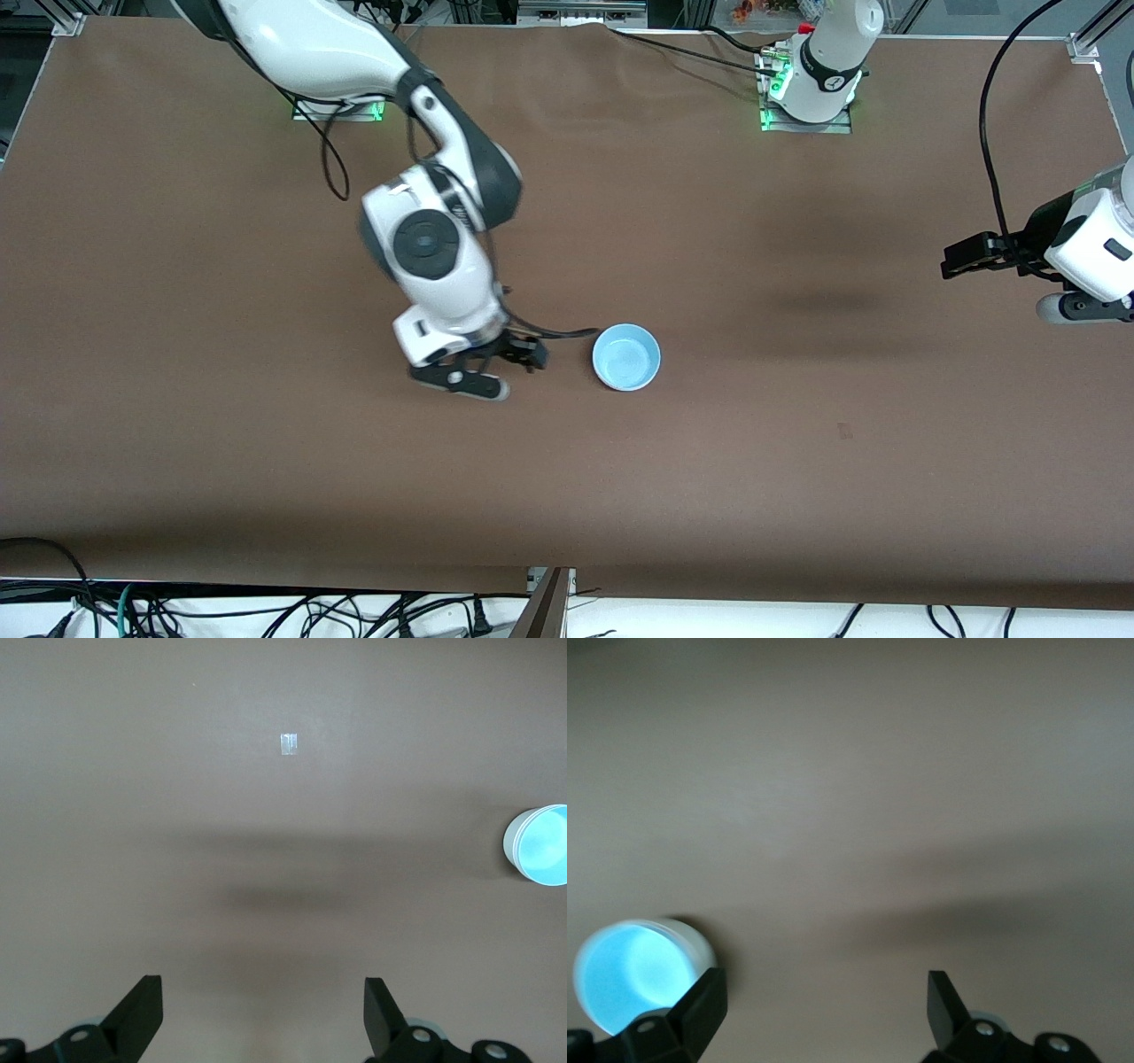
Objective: Stack pink and blue bowls on white bowl
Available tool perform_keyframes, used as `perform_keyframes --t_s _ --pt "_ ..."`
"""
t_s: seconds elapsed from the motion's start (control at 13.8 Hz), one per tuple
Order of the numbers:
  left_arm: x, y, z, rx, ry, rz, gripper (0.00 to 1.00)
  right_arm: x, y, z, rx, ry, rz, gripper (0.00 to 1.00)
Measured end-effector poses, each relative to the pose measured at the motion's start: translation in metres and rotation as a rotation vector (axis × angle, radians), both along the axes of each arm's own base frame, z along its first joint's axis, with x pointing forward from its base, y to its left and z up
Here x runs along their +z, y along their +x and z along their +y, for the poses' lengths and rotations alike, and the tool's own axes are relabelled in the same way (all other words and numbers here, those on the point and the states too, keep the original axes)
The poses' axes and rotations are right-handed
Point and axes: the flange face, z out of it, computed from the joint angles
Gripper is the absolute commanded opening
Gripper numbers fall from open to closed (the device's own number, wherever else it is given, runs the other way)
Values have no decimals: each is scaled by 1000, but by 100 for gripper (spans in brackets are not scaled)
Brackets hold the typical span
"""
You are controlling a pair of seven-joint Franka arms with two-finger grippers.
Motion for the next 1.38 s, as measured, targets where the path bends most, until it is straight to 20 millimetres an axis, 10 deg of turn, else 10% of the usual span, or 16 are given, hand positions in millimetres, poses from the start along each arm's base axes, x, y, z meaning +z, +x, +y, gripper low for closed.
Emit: perform_keyframes --t_s 0.36,0.87,1.16,1.38 --pt "6 4 0 1 -2 -17 100 70 11 -114 222 -76 103 100" --pt "9 5 2 3 -2 -24 100 201 -49 -255 189 -66 133 100" --pt "9 5 1 1 -3 -23 100 237 -113 -285 178 -54 120 100" --pt "8 5 0 0 -3 -23 100 235 -120 -287 179 -52 109 100"
